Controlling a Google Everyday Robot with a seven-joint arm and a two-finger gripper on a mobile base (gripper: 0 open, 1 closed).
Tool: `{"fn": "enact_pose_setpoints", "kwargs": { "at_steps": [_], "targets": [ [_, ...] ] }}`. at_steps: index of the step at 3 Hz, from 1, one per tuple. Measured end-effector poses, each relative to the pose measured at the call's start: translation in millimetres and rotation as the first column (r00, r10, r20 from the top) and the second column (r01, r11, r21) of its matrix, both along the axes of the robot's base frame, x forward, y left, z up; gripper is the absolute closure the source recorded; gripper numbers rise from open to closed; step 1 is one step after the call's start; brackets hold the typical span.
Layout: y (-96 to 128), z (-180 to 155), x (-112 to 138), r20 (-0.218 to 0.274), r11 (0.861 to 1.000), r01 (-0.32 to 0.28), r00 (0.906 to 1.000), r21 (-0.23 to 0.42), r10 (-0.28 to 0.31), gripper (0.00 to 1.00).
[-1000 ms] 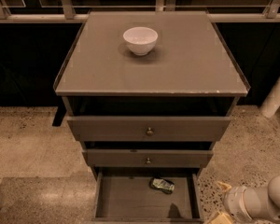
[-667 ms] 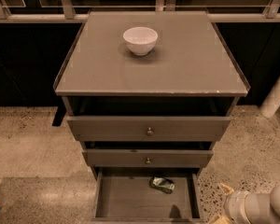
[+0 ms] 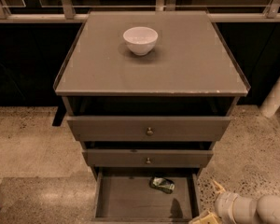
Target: Pick green can from bottom drawer and place on counter
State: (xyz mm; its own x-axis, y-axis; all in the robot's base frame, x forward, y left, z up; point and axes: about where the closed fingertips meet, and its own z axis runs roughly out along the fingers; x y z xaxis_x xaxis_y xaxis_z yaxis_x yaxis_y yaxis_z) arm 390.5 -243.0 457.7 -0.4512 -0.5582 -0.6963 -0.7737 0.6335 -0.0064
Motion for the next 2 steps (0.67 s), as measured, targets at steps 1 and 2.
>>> {"fn": "enact_pose_setpoints", "kwargs": {
  "at_steps": [1,2],
  "targets": [
    [7.1,-29.6,22.6,0.027,0.998,-0.003,0.9996,0.055,0.001,0.00],
    [8.8,-36.4,23.3,0.023,0.998,0.002,0.9997,0.068,-0.003,0.00]
  ]
}}
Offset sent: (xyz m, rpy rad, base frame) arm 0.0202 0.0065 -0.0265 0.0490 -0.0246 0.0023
